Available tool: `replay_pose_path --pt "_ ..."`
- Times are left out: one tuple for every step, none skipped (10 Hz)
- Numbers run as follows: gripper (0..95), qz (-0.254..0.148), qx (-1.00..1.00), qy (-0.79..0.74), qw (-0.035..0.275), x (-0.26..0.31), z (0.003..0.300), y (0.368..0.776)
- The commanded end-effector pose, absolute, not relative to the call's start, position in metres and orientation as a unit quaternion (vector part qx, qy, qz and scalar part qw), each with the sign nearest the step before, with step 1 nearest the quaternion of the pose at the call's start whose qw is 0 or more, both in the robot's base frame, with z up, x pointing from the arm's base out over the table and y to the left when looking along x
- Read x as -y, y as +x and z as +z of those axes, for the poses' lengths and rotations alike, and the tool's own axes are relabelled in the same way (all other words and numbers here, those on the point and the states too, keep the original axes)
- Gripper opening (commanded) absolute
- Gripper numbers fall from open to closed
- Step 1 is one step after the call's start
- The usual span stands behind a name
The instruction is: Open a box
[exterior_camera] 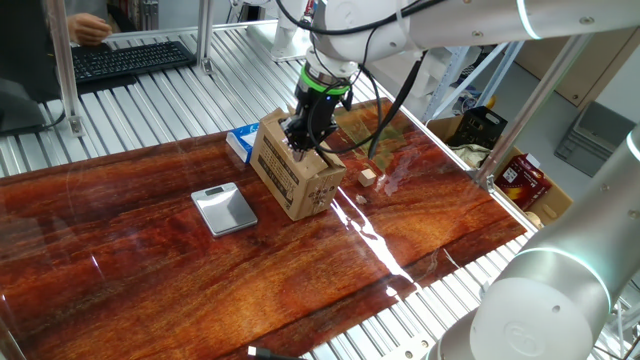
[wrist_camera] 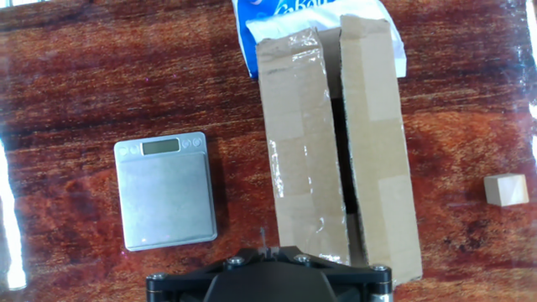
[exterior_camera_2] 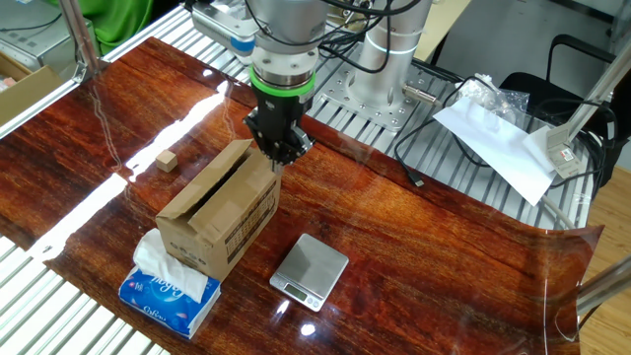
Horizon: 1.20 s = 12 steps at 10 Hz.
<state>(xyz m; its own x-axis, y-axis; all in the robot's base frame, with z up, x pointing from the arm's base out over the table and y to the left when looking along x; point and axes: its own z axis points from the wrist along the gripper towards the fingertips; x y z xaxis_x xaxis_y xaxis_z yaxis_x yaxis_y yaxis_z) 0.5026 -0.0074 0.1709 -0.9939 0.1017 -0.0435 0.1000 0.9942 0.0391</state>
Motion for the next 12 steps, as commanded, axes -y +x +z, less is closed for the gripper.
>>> replay_pose_path --pt "0.0 0.018 -0.999 0.046 0.022 0.009 0.171 0.505" --pt "0.0 0.018 -0.999 0.04 0.022 0.013 0.171 0.508" --pt "0.0 0.018 -0.999 0.034 0.022 0.016 0.171 0.51" --pt "0.0 0.018 -0.999 0.027 0.022 0.02 0.17 0.513" --pt "0.0 0.018 -0.999 0.023 0.022 0.023 0.17 0.514" --pt "0.0 0.018 -0.999 0.018 0.023 0.027 0.169 0.516" --pt "0.0 0.018 -0.999 0.015 0.023 0.029 0.169 0.518" --pt "0.0 0.018 -1.0 0.012 0.023 0.031 0.17 0.519" --pt "0.0 0.017 -1.0 0.012 0.023 0.032 0.17 0.52" --pt "0.0 0.017 -1.0 0.006 0.023 0.035 0.17 0.522" --pt "0.0 0.016 -1.0 0.002 0.023 0.037 0.169 0.523" --pt "0.0 0.016 -1.0 0.0 0.023 0.038 0.169 0.523"
